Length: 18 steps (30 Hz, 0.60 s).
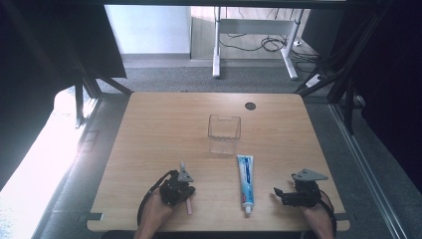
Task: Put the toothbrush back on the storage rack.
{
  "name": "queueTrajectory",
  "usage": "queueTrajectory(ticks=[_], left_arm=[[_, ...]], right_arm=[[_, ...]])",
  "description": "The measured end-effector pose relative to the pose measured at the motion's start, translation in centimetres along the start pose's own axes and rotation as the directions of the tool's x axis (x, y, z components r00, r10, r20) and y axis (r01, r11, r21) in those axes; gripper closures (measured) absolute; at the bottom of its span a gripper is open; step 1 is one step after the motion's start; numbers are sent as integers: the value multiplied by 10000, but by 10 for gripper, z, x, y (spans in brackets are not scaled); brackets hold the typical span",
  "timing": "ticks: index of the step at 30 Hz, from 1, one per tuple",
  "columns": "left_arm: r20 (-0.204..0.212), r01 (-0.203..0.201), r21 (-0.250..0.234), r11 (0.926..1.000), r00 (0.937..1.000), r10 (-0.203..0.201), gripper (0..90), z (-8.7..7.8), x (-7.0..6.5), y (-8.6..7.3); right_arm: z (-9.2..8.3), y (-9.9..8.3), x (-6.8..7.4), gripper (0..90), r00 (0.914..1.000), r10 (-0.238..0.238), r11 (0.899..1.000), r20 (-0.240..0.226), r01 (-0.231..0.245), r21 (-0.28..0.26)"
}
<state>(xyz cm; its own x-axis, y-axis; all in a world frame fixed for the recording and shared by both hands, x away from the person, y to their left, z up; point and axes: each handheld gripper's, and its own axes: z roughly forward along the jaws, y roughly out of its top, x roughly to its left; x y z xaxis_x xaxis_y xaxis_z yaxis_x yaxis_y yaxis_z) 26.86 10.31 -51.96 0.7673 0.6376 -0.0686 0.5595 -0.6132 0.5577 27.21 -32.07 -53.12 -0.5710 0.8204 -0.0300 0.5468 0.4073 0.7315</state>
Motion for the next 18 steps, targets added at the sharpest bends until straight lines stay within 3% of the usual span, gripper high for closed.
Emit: queueTrajectory(ticks=[18], left_arm=[[-318,443,171,9989,9985,-437,873,-13,16,-16]], right_arm=[[0,0,1,107,10000,-85,10000,-7,85,21]])
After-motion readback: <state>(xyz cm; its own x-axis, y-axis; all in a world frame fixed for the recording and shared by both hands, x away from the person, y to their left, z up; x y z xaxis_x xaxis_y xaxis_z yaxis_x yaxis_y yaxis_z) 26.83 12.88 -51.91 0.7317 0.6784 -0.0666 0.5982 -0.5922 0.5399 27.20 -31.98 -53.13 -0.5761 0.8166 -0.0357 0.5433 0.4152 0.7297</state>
